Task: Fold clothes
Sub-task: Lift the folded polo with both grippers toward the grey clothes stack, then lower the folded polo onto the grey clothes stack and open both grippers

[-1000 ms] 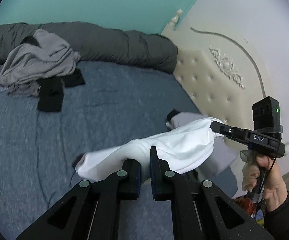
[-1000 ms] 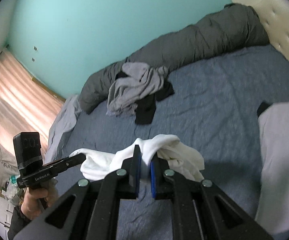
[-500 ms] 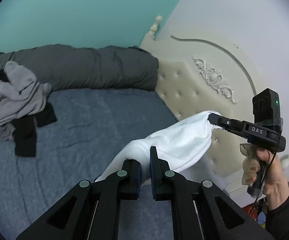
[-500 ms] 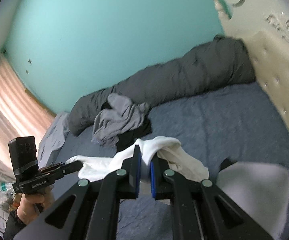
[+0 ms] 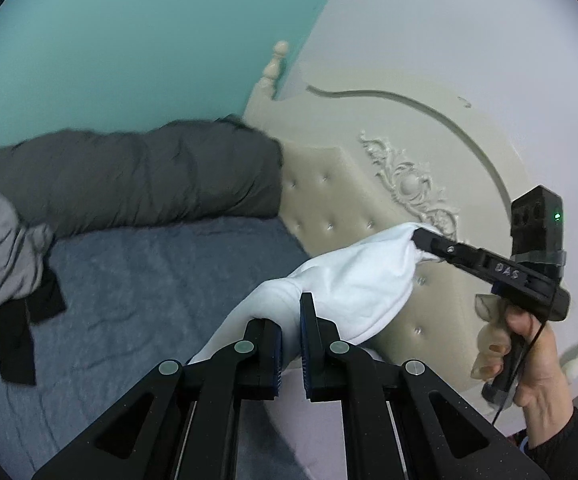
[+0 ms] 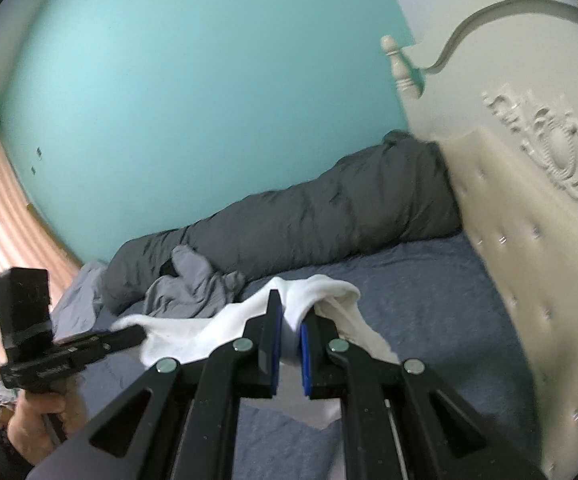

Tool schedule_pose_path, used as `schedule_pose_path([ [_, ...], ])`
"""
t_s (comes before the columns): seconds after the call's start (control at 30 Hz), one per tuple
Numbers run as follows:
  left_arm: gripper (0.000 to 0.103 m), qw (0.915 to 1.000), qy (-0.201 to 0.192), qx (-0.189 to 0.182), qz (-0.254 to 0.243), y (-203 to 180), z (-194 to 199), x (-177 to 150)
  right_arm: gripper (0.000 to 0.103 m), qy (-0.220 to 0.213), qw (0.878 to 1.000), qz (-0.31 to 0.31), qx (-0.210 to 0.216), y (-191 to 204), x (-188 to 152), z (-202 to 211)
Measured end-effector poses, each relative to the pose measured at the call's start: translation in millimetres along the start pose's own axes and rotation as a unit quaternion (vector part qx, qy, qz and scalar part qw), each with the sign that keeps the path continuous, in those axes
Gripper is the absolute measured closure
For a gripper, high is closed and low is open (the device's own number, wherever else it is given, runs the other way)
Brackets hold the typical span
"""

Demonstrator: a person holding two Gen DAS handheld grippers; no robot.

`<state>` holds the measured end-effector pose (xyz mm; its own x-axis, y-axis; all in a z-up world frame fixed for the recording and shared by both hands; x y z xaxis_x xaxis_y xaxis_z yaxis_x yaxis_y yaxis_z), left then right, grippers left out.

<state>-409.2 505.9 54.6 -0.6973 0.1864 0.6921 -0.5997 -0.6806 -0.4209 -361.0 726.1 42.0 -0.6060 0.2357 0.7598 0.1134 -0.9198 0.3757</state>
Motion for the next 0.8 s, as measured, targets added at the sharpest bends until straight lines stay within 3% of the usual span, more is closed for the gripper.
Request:
schedule_pose_path([
  [0.13, 0.095, 0.9999, -0.004, -0.002, -0.012, -24, -28, 18, 0.096, -0.015, 1.0, -0.008, -0.017, -38, 3, 10],
  [0.33, 0.095, 0.9994, 0.027, -0.003, -0.024, -49, -82, -4, 0.096, -0.008, 0.999, -0.016, -0.034, -82, -12, 20],
  [0.5, 0.095, 0.9966, 0.065, -0.009, -0.049, -78, -101, -52, 0.096, 0.013, 0.999, -0.022, -0.026, -101, -51, 39],
  [0.67, 0.095, 0.9944, 0.077, -0.022, -0.069, -100, -83, -96, 0.096, 0.036, 0.999, -0.026, -0.013, -105, -102, 70],
  [0.8, 0.095, 0.9916, 0.101, -0.028, -0.076, -113, -71, -149, 0.096, 0.064, 0.997, -0.044, -0.018, -109, -152, 89],
])
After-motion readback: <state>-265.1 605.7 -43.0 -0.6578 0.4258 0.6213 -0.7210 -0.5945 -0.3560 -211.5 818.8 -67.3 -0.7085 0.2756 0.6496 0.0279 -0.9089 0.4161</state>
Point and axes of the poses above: each gripper's, at about its wrist camera, not at the fingertips, and z roughly against the way its jaws point, y to its left, x to its top, the point moved 5 cm from there along -z, roughly the way its jaws point, and after that the axes turned 2 degrees about z, right-handed, at the moved point
